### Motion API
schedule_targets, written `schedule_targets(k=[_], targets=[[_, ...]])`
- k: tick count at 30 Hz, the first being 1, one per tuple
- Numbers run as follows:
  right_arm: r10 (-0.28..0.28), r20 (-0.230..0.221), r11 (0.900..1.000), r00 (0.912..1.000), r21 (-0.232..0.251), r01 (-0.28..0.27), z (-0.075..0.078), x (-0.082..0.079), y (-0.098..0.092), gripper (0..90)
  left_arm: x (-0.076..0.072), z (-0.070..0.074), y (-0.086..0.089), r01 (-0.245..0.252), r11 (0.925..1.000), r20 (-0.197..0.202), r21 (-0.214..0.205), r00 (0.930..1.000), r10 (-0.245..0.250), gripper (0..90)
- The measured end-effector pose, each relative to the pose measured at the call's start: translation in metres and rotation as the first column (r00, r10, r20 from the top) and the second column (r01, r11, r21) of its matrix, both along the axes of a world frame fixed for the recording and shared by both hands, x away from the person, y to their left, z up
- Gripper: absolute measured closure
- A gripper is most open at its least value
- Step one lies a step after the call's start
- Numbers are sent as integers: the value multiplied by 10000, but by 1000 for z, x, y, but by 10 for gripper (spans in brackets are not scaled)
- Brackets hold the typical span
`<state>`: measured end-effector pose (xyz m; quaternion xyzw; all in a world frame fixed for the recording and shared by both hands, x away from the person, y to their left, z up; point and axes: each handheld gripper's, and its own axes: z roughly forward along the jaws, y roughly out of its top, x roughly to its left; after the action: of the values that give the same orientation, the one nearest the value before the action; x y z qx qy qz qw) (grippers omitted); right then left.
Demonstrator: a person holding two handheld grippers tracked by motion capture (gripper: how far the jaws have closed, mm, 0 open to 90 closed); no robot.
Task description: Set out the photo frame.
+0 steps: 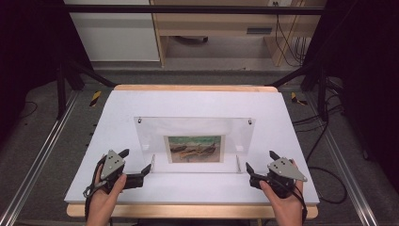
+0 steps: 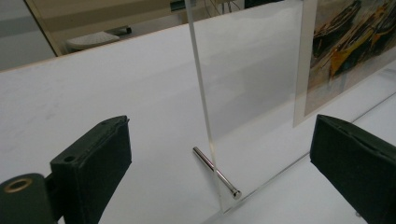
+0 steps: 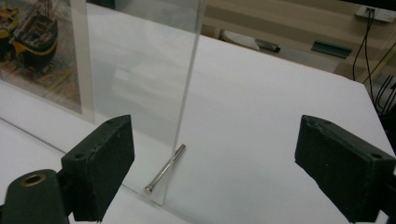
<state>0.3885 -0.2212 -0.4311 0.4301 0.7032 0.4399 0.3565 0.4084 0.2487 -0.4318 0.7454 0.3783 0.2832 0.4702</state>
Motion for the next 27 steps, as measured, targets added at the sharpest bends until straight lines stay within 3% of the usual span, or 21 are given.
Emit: schedule_targets(k=[10,27], targets=[[-474,-145,9985,9988,275,478,-2,-6,-22,121,2,2,16,-380,9992,120,-109,9992,381,49],[-1151,-363,9930,9927,224,1159,-8,-8,-50,144,9,5,47,-1096,9939,279,-135,9935,1100,70]])
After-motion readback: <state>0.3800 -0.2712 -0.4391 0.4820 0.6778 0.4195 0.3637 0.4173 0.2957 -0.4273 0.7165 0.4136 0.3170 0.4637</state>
